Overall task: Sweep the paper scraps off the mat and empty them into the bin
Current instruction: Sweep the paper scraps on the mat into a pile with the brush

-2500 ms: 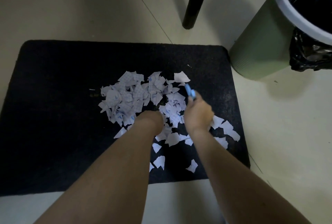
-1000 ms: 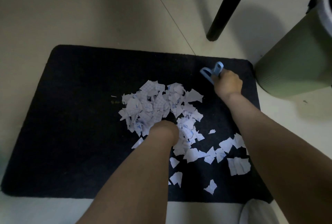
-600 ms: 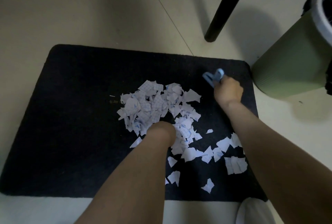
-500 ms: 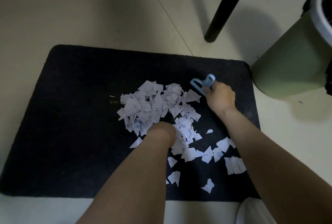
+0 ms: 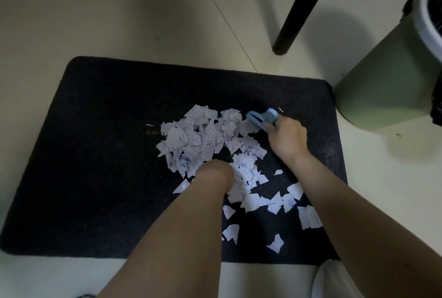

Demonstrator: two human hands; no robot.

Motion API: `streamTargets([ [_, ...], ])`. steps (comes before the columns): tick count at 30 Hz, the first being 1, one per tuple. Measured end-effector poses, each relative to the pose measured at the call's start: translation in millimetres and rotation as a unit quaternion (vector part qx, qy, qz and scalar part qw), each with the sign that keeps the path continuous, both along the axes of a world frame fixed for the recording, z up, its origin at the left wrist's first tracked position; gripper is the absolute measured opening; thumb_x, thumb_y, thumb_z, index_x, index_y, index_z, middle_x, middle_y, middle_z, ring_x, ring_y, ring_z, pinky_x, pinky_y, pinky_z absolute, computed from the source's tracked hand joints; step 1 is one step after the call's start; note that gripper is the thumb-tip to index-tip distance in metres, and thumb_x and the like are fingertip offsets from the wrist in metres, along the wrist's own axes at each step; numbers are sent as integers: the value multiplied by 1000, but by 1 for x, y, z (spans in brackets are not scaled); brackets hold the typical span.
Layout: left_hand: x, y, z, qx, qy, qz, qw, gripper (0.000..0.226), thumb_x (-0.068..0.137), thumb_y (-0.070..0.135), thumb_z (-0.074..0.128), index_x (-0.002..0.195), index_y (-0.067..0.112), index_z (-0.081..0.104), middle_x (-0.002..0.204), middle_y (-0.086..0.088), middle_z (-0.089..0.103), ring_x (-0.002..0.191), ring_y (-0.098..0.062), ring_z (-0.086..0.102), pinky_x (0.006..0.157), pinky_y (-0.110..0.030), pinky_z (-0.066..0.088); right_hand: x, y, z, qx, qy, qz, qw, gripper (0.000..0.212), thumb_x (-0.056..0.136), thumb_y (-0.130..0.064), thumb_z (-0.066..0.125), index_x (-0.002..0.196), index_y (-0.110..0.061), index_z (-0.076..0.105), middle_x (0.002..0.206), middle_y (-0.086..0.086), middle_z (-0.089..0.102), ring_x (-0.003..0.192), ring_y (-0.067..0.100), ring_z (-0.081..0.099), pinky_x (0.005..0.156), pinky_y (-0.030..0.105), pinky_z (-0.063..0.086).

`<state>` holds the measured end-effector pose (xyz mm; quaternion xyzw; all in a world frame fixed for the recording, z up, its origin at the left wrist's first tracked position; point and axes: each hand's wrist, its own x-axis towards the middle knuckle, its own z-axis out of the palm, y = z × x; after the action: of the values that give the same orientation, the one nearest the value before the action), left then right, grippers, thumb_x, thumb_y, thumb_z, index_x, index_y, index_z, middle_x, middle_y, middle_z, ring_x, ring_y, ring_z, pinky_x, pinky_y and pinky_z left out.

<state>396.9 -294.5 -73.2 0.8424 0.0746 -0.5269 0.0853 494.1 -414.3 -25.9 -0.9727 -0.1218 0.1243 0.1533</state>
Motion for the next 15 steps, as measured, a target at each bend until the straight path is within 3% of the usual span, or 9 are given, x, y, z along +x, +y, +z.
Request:
streamTargets([
  [5, -2, 1, -1, -4, -11, 13, 1000, 48, 97, 8, 43, 145, 4, 34, 145, -14, 41, 130, -28, 44, 107, -35, 40, 22, -11, 20, 44, -88, -122, 988, 32, 97, -30, 47, 117, -10, 62, 102, 18, 68, 97, 36, 62, 81, 35, 44],
  [8, -2, 1, -2, -3, -7, 14, 1000, 45, 97, 8, 44, 141, 2, 38, 142, -14, 44, 128, -28, 47, 106, -35, 42, 45, -18, 19, 44, -70, -175, 981, 30, 97, -29, 45, 111, -7, 62, 104, 19, 66, 100, 38, 59, 83, 37, 43],
  [11, -2, 0, 0, -3, -12, 17, 1000, 38, 96, 6, 44, 133, 1, 46, 136, -15, 50, 124, -28, 51, 102, -35, 44, 42, -11, 10, -12, -25, -133, 991, 32, 98, -29, 43, 114, -8, 61, 109, 19, 65, 102, 37, 60, 85, 38, 44],
  [15, -1, 0, 1, 0, -10, 12, 1000, 40, 96, 6, 43, 136, 1, 44, 138, -15, 47, 126, -28, 49, 103, -35, 42, 5, 12, 3, -5, 18, -39, 999, 32, 98, -30, 45, 120, -13, 61, 104, 15, 68, 97, 33, 63, 84, 36, 46],
])
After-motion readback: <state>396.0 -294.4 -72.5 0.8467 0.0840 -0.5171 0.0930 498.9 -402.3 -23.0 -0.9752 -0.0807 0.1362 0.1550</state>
